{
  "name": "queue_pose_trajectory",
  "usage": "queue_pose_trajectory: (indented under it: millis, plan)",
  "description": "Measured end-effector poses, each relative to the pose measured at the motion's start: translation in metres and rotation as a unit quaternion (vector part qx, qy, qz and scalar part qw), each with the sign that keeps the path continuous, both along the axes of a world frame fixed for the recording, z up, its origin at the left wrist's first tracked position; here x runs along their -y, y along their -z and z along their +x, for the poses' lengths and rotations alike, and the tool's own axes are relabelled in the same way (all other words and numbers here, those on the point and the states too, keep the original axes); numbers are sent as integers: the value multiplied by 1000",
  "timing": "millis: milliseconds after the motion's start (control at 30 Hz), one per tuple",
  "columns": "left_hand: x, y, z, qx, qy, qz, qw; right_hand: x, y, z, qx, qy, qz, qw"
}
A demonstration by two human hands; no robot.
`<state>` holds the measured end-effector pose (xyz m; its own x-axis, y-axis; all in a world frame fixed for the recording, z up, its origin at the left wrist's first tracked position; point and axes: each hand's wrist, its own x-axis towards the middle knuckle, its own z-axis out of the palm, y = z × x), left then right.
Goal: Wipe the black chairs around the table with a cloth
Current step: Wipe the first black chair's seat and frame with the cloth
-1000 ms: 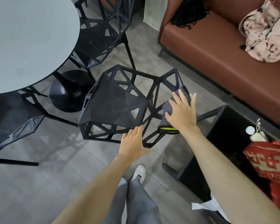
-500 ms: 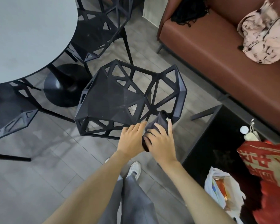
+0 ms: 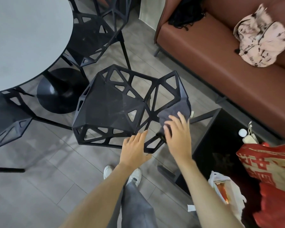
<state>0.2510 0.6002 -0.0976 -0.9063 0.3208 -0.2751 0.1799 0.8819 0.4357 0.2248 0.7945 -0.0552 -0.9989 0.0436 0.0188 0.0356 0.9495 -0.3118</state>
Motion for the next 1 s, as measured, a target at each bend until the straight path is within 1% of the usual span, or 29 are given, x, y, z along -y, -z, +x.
queue_pose_trajectory:
  millis: [67,133,233,333,467,533,600,700,800,867,933,1000]
  plan:
    - [0,-1,-2,4,11,2,1000,4,0,24,8,-10,-12,1000]
    - [-1,0,-7,1,24,-9,1000,-2,-2,23,13,-30,-4,999]
    - [-2,2,-10,2,30,-21,999,-12,-3,-14,33,-23,5,999]
    - [-3,3,-7,20,18,-19,999,-23,-2,-66,51,-2,-21,998]
    - [-5,4,-9,60,15,-22,998,-47,-2,-125,55,-35,-59,996]
    - [-7,3,-11,87,10,-10,996,-59,-5,-157,68,-47,-113,990]
    - [-10,2,-14,123,-4,14,992,-68,-7,-190,104,-71,-159,979]
    - [-20,-11,-29,163,-27,90,982,-69,-3,-220,132,-92,-173,972]
    - [-45,-34,-57,147,-73,177,970,-65,-3,-211,126,-85,-154,976]
    - [-61,-45,-82,126,-96,197,967,-66,-6,-194,128,-90,-135,978]
    - [-66,-50,-104,104,-87,161,978,-69,-11,-173,137,-91,-124,978]
    - [-61,-51,-121,110,-65,119,985,-71,-14,-148,146,-87,-116,978]
